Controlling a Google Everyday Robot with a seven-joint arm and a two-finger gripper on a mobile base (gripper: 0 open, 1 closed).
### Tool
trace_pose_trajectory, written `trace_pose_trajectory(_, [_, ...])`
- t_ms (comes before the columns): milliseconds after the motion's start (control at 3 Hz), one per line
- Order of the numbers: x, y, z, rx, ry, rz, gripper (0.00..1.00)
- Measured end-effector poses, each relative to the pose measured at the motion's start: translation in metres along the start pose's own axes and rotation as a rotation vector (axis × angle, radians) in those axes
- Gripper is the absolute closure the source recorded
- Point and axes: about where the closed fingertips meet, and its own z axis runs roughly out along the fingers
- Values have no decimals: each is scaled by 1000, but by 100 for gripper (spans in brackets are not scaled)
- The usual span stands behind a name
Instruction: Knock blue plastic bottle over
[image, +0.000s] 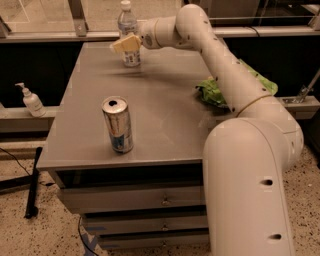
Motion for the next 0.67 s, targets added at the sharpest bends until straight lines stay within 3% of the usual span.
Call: trace_pose_trajectory(667, [-6, 19, -3, -49, -33, 89, 63])
